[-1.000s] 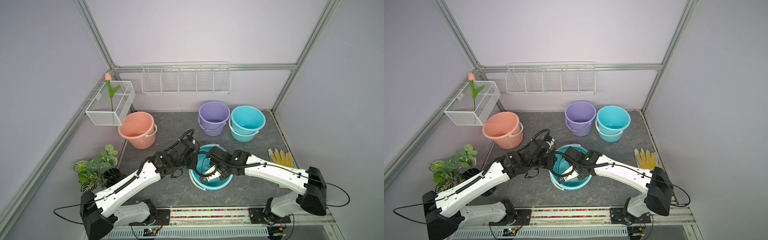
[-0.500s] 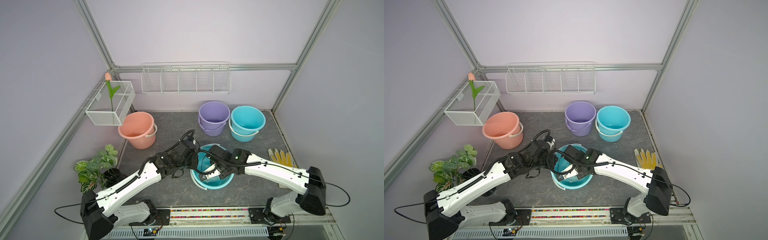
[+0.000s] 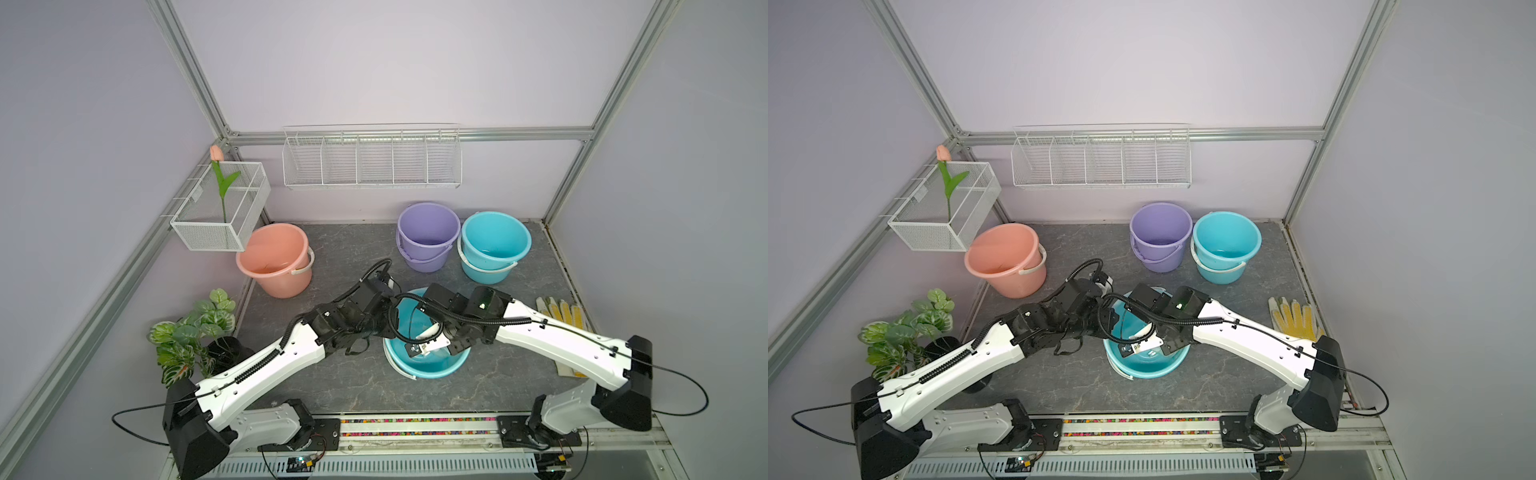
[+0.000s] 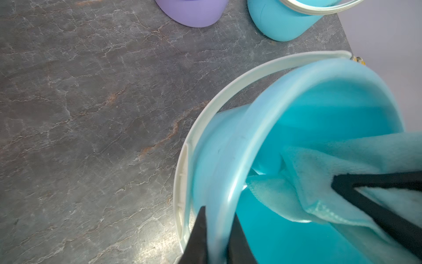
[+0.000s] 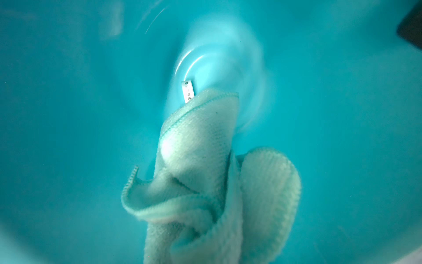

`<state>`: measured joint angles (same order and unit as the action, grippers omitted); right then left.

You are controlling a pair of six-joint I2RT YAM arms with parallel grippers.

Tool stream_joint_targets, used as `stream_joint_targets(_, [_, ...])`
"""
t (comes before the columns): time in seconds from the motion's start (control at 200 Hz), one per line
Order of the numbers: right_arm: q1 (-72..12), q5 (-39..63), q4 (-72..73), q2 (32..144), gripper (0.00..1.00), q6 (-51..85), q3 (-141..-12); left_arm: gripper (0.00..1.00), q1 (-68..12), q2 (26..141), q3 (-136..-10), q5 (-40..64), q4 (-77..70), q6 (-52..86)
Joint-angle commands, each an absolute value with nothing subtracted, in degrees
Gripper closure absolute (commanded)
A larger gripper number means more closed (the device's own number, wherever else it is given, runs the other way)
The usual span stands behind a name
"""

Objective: Wipe the inside of the bucket with a cloth
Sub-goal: Wipe the dirt from the inside of the bucket.

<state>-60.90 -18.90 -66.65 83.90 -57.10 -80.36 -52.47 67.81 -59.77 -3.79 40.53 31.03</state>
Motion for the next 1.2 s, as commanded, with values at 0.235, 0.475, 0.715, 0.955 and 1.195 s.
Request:
stream_joint_targets(0.235, [-60.4,-19.9,-71.0,84.7,0.93,-56.4,-80.5,1.00,-52.5,67.5,-59.5,-1.4,39.3,31.2])
stream_joint_targets(0.475, [-60.3,-15.9,-63.9,90.2,0.93,-59.9,-77.8,1.00,-52.5,66.6,-58.6,0.7,38.9,33.2])
stream_joint_targets(0.715, [-59.2,-10.9,-58.5,96.7,0.93,-60.4,-74.2,1.00,-52.5,64.7,-56.6,0.0,38.2,33.6])
stream_joint_targets(0.955, [-58.2,-6.3,-48.5,101.5,0.93,-59.4,-68.1,1.00,-52.4,64.3,-55.6,-0.3,38.1,34.1])
stream_joint_targets(1.195, [-56.2,-1.0,-44.4,104.6,0.93,-57.5,-65.5,1.00,-52.4,63.9,-55.4,-0.9,38.0,34.5])
